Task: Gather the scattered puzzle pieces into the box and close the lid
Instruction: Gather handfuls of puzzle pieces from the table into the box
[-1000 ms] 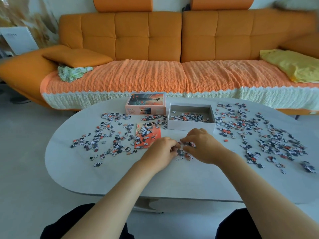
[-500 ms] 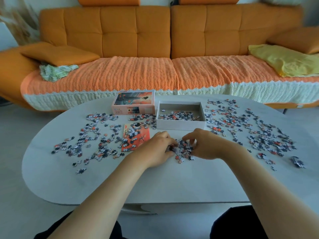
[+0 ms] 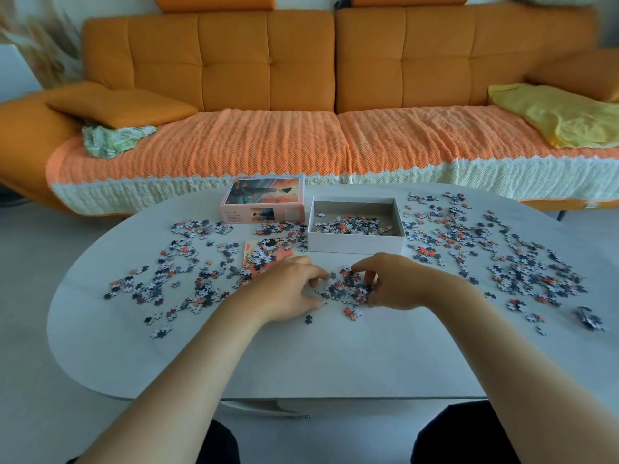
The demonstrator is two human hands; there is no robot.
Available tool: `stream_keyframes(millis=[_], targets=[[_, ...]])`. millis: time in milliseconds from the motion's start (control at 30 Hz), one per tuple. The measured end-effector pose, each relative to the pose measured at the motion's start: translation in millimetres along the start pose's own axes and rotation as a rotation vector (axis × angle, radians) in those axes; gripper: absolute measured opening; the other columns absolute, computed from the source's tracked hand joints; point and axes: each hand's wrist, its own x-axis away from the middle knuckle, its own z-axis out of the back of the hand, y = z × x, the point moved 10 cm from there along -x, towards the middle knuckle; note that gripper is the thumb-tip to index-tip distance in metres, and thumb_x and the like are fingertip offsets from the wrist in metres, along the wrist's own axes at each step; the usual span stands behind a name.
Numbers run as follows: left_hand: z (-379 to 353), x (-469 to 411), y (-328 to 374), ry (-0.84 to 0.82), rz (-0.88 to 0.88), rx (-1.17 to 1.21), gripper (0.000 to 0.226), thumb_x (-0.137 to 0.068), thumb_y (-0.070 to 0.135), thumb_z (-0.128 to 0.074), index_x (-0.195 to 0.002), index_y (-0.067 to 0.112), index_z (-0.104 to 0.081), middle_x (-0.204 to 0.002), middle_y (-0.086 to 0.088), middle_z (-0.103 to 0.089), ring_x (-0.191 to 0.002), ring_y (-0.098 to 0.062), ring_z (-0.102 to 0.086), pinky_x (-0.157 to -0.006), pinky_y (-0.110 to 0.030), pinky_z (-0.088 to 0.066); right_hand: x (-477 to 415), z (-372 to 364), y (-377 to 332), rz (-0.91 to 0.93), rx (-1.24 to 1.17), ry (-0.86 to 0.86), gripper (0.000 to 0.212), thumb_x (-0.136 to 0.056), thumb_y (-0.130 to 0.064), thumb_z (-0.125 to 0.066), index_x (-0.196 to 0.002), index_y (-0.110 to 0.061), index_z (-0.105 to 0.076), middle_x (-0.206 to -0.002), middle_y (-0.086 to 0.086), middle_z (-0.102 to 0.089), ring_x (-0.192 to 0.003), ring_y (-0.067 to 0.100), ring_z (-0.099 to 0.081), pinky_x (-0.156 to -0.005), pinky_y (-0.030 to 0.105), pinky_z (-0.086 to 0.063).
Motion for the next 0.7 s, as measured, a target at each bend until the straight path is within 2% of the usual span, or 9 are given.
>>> stream_keyframes(millis=[100,167,233,333,400,500,567,667,700], targets=[[-0.1,-3.8,4.6,-0.013,0.002,0.031,0.051,-0.088,0.033,-0.063,-0.138,0.035,-0.049,-0.112,0.012,-0.051,-0.109,-0.008,-0.041,-0.089,-0.024,-0.033,-4.2,1.0,1.0,-0.017,-0.025,0.014,0.068,-0.081,-0.025,-0.071,-0.142,-0.028,-0.044,-0.12,-0.004,-0.057,-0.093,0.012,-0.056,-0.078,0.023,-0.044],[-5.8,-2.3,2.1,-0.113,0.021,0.039,0.064,-0.083,0.035,-0.066,-0.142,0.037,-0.041,-0.12,0.013,-0.047,-0.117,-0.009,-0.036,-0.096,-0.026,-0.033,-4.5,-0.5,3.3,-0.03,-0.039,-0.001,0.074,-0.078,-0.027,-0.07,-0.145,-0.03,-0.039,-0.123,-0.005,-0.051,-0.099,0.015,-0.056,-0.081,0.026,-0.047],[-9.7,1.4,-1.4,-0.181,0.026,-0.017,0.084,-0.075,0.044,-0.075,-0.146,0.039,-0.032,-0.128,0.012,-0.041,-0.124,-0.009,-0.028,-0.106,-0.03,-0.03,-2.9,-3.9,5.7,-0.04,-0.027,-0.033,0.087,-0.071,-0.041,-0.076,-0.147,-0.034,-0.033,-0.126,-0.005,-0.044,-0.108,0.019,-0.054,-0.091,0.035,-0.049],[-8.4,2.9,-9.9,-0.149,0.022,-0.01,0.097,-0.066,0.054,-0.081,-0.146,0.042,-0.029,-0.127,0.012,-0.039,-0.129,-0.012,-0.022,-0.112,-0.034,-0.024,-2.8,-7.0,11.0,-0.085,0.005,-0.049,0.109,-0.057,-0.064,-0.08,-0.148,-0.037,-0.026,-0.133,-0.003,-0.037,-0.118,0.023,-0.05,-0.1,0.044,-0.046],[-7.1,1.2,-17.2,-0.12,0.033,0.027,0.099,-0.061,0.06,-0.081,-0.145,0.044,-0.032,-0.124,0.014,-0.038,-0.128,-0.011,-0.024,-0.111,-0.034,-0.026,-6.8,-6.9,11.6,-0.099,-0.003,-0.018,0.112,-0.055,-0.066,-0.081,-0.149,-0.036,-0.027,-0.135,-0.002,-0.037,-0.121,0.024,-0.049,-0.1,0.043,-0.045],[-3.7,-5.5,-19.1,-0.062,0.034,0.039,0.096,-0.06,0.068,-0.077,-0.143,0.043,-0.038,-0.117,0.016,-0.042,-0.12,-0.009,-0.031,-0.106,-0.034,-0.031,-12.2,-5.1,6.5,-0.093,-0.01,0.011,0.105,-0.058,-0.064,-0.081,-0.147,-0.034,-0.033,-0.132,-0.002,-0.038,-0.119,0.024,-0.049,-0.097,0.039,-0.046],[-2.0,-11.2,-11.4,-0.013,0.011,0.018,0.09,-0.063,0.072,-0.072,-0.141,0.04,-0.043,-0.113,0.016,-0.043,-0.113,-0.008,-0.034,-0.103,-0.034,-0.032,-14.3,-2.8,0.5,-0.077,-0.027,0.022,0.093,-0.061,-0.06,-0.081,-0.142,-0.034,-0.042,-0.126,-0.002,-0.039,-0.112,0.023,-0.052,-0.088,0.035,-0.049],[-4.2,-18.3,-2.4,0.017,0.012,0.041,0.076,-0.071,0.065,-0.071,-0.138,0.036,-0.05,-0.11,0.016,-0.043,-0.106,-0.005,-0.033,-0.089,-0.028,-0.029,-16.7,0.8,-7.9,-0.053,-0.061,0.047,0.068,-0.069,-0.049,-0.081,-0.131,-0.033,-0.056,-0.111,-0.002,-0.04,-0.087,0.017,-0.055,-0.054,0.024,-0.05],[-5.4,-20.1,-1.2,0.021,0.018,0.062,0.072,-0.074,0.061,-0.071,-0.137,0.033,-0.052,-0.11,0.015,-0.043,-0.105,-0.004,-0.033,-0.087,-0.026,-0.029,-17.4,2.4,-8.0,-0.062,-0.067,0.064,0.064,-0.071,-0.046,-0.08,-0.13,-0.032,-0.058,-0.109,-0.002,-0.04,-0.081,0.016,-0.055,-0.048,0.023,-0.047]])
